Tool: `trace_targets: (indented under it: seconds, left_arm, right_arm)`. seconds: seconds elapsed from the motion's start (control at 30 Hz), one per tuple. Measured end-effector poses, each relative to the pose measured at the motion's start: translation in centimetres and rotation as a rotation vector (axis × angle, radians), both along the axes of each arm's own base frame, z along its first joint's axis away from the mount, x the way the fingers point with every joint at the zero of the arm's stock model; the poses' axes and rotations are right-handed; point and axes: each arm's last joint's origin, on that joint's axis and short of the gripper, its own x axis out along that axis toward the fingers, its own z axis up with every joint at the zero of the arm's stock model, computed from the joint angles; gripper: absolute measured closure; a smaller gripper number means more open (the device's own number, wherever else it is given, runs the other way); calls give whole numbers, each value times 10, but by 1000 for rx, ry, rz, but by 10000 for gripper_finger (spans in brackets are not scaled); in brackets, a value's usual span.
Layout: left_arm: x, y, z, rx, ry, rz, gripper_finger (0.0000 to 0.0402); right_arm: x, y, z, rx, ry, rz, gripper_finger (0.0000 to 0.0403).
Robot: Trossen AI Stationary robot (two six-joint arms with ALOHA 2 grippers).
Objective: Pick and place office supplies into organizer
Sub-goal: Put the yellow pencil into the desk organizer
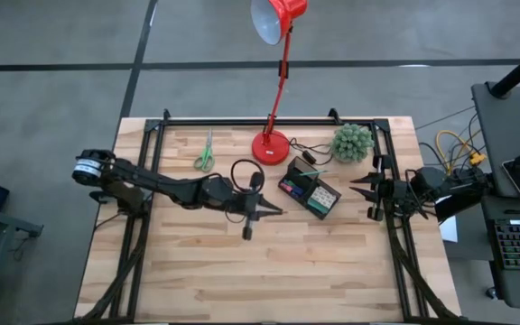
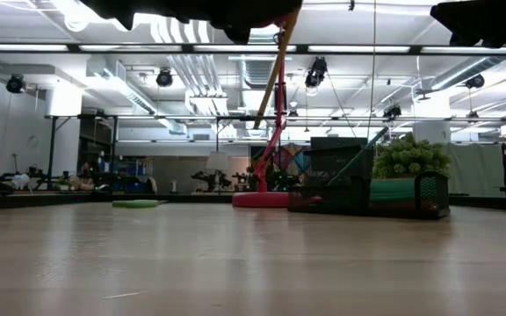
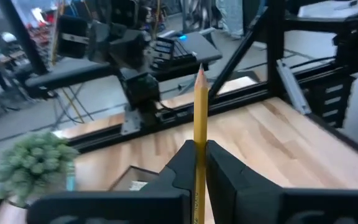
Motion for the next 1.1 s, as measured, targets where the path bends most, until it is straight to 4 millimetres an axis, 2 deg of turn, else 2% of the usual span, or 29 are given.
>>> trace_targets:
  seconds: [0.33, 0.57, 0.83, 1.1]
  left_arm:
    - [4, 30, 1, 27, -24, 85, 398]
    - [16, 55, -3, 53, -156, 97, 398]
    - [37, 80, -2, 78, -188, 146, 398]
    - [66, 100, 1, 85, -231, 142, 398]
  right_arm:
    - [0, 0, 0, 0, 0, 0, 346]
    - [0, 0, 0, 0, 1, 0, 346]
    - [0, 0, 0, -9, 1, -4, 346]
    - [0, 0, 0, -9, 2, -4, 346]
